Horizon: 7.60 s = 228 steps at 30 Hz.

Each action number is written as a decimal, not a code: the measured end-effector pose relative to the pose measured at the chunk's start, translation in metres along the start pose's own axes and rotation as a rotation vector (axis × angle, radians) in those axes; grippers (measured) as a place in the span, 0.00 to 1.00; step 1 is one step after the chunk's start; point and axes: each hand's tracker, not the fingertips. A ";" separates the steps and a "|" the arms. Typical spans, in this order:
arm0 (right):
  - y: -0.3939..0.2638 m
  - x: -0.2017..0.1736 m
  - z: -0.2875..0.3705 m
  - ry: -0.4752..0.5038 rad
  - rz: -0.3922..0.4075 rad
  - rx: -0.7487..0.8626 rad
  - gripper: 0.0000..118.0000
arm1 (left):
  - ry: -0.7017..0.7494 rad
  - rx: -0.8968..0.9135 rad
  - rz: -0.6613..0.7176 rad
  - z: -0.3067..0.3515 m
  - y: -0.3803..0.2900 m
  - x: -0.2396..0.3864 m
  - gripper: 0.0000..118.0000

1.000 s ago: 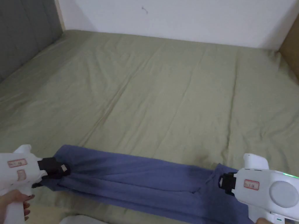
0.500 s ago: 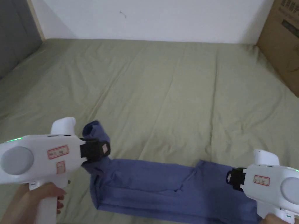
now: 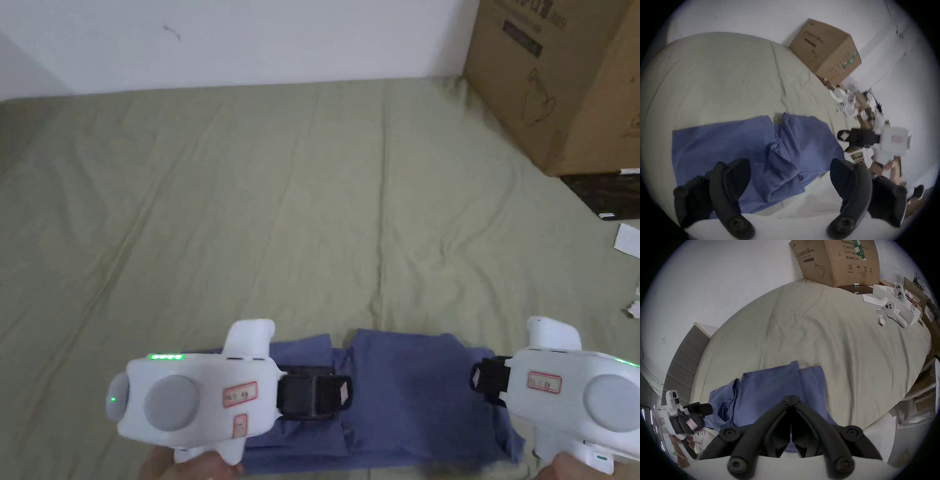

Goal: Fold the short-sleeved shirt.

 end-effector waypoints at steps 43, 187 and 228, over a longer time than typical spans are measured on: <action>0.001 -0.034 -0.010 0.046 0.057 -0.025 0.00 | -0.055 0.127 0.441 0.110 -0.038 -0.136 0.75; 0.004 -0.127 -0.052 0.088 0.247 -0.101 0.00 | 0.014 -0.101 0.273 0.056 0.034 -0.165 0.23; 0.015 -0.139 -0.033 0.087 0.244 0.012 0.00 | 0.757 0.251 -0.070 0.137 0.040 -0.037 0.00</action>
